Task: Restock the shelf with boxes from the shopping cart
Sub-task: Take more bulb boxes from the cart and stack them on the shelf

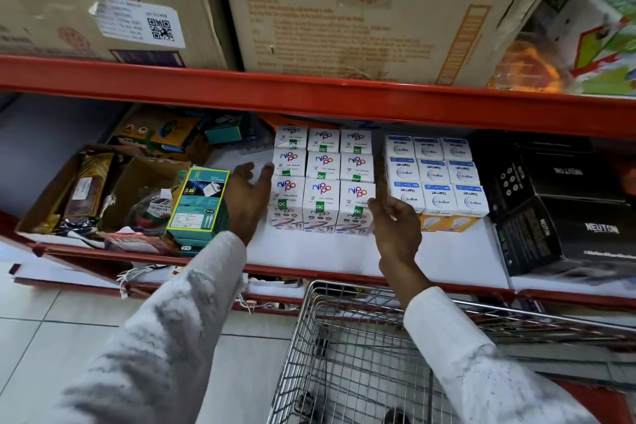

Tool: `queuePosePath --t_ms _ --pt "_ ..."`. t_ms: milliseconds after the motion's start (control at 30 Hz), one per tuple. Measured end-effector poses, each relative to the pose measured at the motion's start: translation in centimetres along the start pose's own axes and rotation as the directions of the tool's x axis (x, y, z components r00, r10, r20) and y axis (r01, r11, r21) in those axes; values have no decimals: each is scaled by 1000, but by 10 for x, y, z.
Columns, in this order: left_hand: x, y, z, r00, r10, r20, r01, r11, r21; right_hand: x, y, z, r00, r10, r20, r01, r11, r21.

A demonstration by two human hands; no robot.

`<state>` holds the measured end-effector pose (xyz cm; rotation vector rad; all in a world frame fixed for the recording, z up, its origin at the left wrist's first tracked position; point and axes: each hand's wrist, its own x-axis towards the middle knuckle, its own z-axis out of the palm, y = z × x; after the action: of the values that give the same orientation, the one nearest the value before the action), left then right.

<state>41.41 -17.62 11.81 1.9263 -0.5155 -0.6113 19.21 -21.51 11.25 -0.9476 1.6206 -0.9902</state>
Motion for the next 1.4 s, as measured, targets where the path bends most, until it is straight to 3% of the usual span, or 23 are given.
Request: queuePosePath --t_ms 100,233,600,767,967,1200,1400 --pt "37 -5 10 988 -110 111 111 994 -9 2 -3 6 1000 18 18 -18 1000 -2" --pt "30 14 15 974 -130 183 127 991 29 6 3 11 996 61 69 -58 998 -38" --pt "39 11 16 966 -151 210 147 988 35 9 8 16 995 62 76 -61 998 -9" --pt "54 17 16 992 -64 113 56 996 72 8 8 14 995 57 81 -55 998 -19" --pt "82 37 32 962 -153 227 117 979 164 8 7 12 996 58 62 -57 998 -30" --pt "92 35 38 924 -241 297 253 967 -3 8 6 9 996 51 70 -48 998 -50" --pt "90 35 40 925 -228 303 252 967 -41 9 9 9 996 59 69 -57 997 -43"
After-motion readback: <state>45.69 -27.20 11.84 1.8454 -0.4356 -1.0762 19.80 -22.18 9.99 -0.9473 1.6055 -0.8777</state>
